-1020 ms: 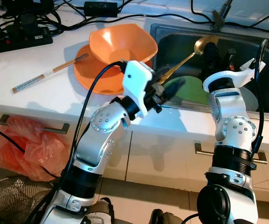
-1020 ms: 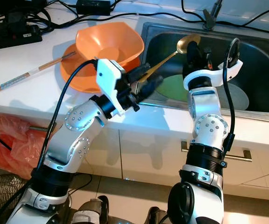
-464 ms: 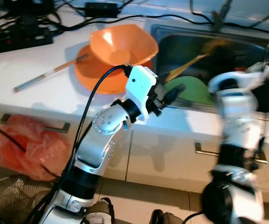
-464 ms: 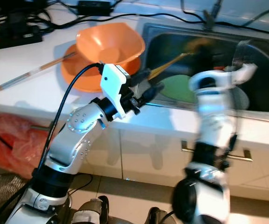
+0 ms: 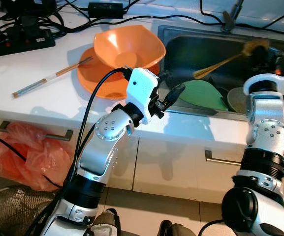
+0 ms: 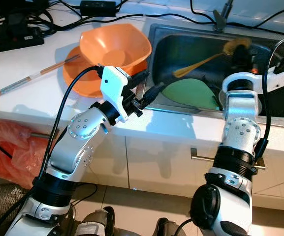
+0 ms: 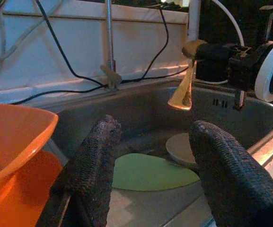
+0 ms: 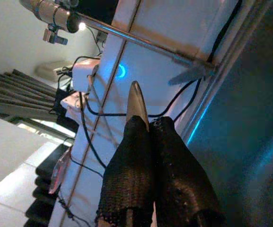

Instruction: Kitchen organization

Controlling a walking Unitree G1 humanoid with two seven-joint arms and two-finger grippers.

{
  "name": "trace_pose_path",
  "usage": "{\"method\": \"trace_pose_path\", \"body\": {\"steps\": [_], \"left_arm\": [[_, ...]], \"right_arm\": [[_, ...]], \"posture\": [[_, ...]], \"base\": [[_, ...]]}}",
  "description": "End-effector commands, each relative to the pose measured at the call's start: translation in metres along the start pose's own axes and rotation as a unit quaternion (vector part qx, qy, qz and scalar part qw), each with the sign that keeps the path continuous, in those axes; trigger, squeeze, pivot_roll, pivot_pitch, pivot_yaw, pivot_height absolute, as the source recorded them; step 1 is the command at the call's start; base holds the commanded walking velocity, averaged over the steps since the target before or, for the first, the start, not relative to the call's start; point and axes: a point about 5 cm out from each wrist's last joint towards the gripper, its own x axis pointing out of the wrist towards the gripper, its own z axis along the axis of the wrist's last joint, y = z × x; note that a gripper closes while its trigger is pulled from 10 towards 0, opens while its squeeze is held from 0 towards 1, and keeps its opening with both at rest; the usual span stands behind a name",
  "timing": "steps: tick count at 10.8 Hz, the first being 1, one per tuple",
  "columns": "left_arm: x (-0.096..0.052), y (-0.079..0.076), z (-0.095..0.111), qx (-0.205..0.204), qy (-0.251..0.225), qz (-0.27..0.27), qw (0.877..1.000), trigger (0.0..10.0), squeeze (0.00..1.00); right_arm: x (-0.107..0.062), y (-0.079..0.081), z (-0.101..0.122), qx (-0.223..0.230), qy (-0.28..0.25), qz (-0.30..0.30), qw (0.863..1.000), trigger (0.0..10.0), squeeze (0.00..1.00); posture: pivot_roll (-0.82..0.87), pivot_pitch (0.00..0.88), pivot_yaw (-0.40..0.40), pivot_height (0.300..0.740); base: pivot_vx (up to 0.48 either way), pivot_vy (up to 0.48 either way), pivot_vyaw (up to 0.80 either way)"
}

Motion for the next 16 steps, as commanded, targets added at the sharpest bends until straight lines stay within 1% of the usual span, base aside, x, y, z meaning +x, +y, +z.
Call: {"method": "trace_pose_path", "body": {"steps": [1, 2, 4, 5, 6, 7, 8, 9, 10, 11, 12, 13, 14, 16], "left_arm": [[0.001, -0.006, -0.004, -0.001, 0.007, -0.013, 1.0, 10.0, 0.0], [0.0, -0.008, -0.007, -0.005, 0.016, -0.022, 1.0, 10.0, 0.0], [-0.002, -0.01, -0.012, -0.011, 0.025, -0.023, 0.999, 10.0, 0.0], [-0.003, -0.012, -0.016, -0.018, 0.034, -0.028, 0.999, 10.0, 0.0], [-0.004, -0.015, -0.02, -0.021, 0.043, -0.033, 0.998, 10.0, 0.0], [-0.005, -0.017, -0.023, -0.022, 0.05, -0.036, 0.998, 10.0, 0.0], [-0.006, -0.017, -0.025, -0.023, 0.055, -0.037, 0.998, 10.0, 0.0], [-0.006, -0.018, -0.025, -0.024, 0.057, -0.039, 0.997, 10.0, 0.0], [-0.007, -0.02, -0.027, -0.023, 0.062, -0.045, 0.997, 10.0, 0.0], [-0.008, -0.022, -0.028, -0.025, 0.067, -0.051, 0.996, 10.0, 0.0], [-0.009, -0.023, -0.029, -0.031, 0.069, -0.054, 0.996, 10.0, 0.0], [-0.009, -0.024, -0.029, -0.031, 0.071, -0.056, 0.995, 10.0, 0.0], [-0.009, -0.025, -0.029, -0.031, 0.072, -0.06, 0.995, 10.0, 0.0], [-0.009, -0.026, -0.028, -0.03, 0.073, -0.062, 0.995, 10.0, 0.0]], "right_arm": [[0.001, 0.001, 0.003, -0.039, -0.01, 0.007, 0.999, 10.0, 0.0], [0.0, 0.004, 0.002, -0.074, -0.015, 0.016, 0.997, 10.0, 0.0], [0.001, 0.007, 0.0, -0.127, -0.016, 0.026, 0.991, 10.0, 0.0], [0.002, 0.009, -0.002, -0.172, -0.017, 0.038, 0.984, 10.0, 0.0], [0.002, 0.009, -0.004, -0.217, -0.018, 0.042, 0.975, 10.0, 0.0], [0.002, 0.009, -0.005, -0.247, -0.024, 0.044, 0.968, 10.0, 0.0], [0.002, 0.011, -0.008, -0.289, -0.026, 0.054, 0.955, 10.0, 0.0], [0.002, 0.011, -0.014, -0.32, -0.022, 0.066, 0.945, 10.0, 0.0], [0.0, 0.008, -0.023, -0.353, -0.011, 0.076, 0.932, 10.0, 0.0], [-0.003, 0.004, -0.031, -0.38, 0.003, 0.087, 0.921, 10.0, 0.0], [-0.005, -0.001, -0.038, -0.39, 0.019, 0.094, 0.916, 10.0, 0.0], [-0.006, -0.003, -0.04, -0.4, 0.024, 0.095, 0.911, 10.0, 0.0], [-0.008, -0.008, -0.048, -0.421, 0.046, 0.106, 0.899, 10.0, 0.0], [-0.009, -0.016, -0.057, -0.446, 0.068, 0.113, 0.886, 10.0, 0.0]], "posture": [[0.2, 0.156, -0.033, 0.74], [0.2, 0.156, -0.033, 0.74], [0.2, 0.158, -0.033, 0.74], [0.2, 0.157, -0.033, 0.74], [0.2, 0.155, -0.033, 0.74], [0.2, 0.152, -0.034, 0.74], [0.2, 0.149, -0.032, 0.74], [0.2, 0.146, -0.032, 0.74], [0.2, 0.14, -0.032, 0.74], [0.2, 0.137, -0.031, 0.74], [0.21, 0.135, -0.031, 0.74], [0.21, 0.134, -0.031, 0.74], [0.21, 0.132, -0.032, 0.74], [0.21, 0.139, -0.036, 0.74]], "base": [[0.0, 0.0, 0.0], [0.0, 0.0, 0.0], [0.0, 0.0, 0.0], [0.0, 0.0, 0.0], [0.0, 0.0, 0.0], [0.0, 0.0, 0.0], [0.0, 0.0, 0.0], [0.0, 0.0, 0.0], [0.0, 0.0, 0.0], [0.0, 0.0, 0.0], [0.0, 0.0, 0.0], [0.0, 0.0, 0.0], [0.0, 0.0, 0.0], [0.0, 0.0, 0.0]]}}
